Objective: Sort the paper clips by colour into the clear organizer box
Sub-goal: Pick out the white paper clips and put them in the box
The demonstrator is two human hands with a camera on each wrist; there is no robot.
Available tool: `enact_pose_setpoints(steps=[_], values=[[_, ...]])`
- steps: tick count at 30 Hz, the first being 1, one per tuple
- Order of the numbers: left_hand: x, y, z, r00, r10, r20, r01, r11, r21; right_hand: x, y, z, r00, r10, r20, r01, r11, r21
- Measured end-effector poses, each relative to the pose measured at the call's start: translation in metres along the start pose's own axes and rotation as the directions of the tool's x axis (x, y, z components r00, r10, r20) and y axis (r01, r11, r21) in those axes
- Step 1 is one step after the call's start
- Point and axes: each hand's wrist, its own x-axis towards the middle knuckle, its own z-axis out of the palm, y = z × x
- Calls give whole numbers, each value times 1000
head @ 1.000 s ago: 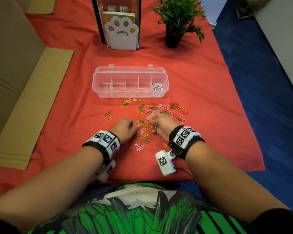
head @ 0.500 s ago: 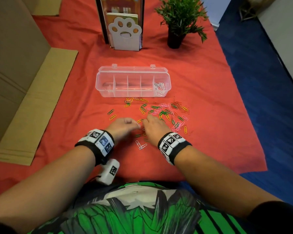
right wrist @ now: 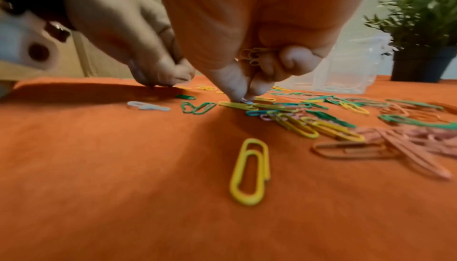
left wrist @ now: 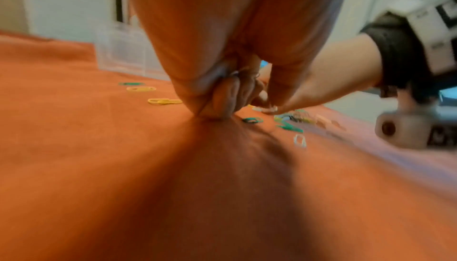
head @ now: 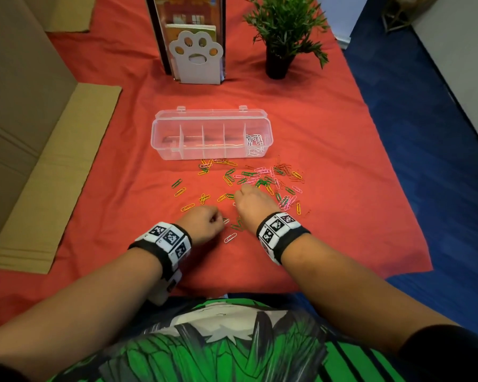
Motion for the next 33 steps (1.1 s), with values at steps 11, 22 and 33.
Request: enact_pose_setpoints(steps=[11,22,33], values=[[-9,19,-14,934,-134,330,355,282,-891,1,31,-11,910,354,218,-356,392,848],[1,18,18,997,33,65,-47,972,228,-22,61,-14,848,363,386,-226,-410,884],[15,40,-27,915,-219,340,399,354,-846,-9,67,-36,841,285,461,-326,-414,850]])
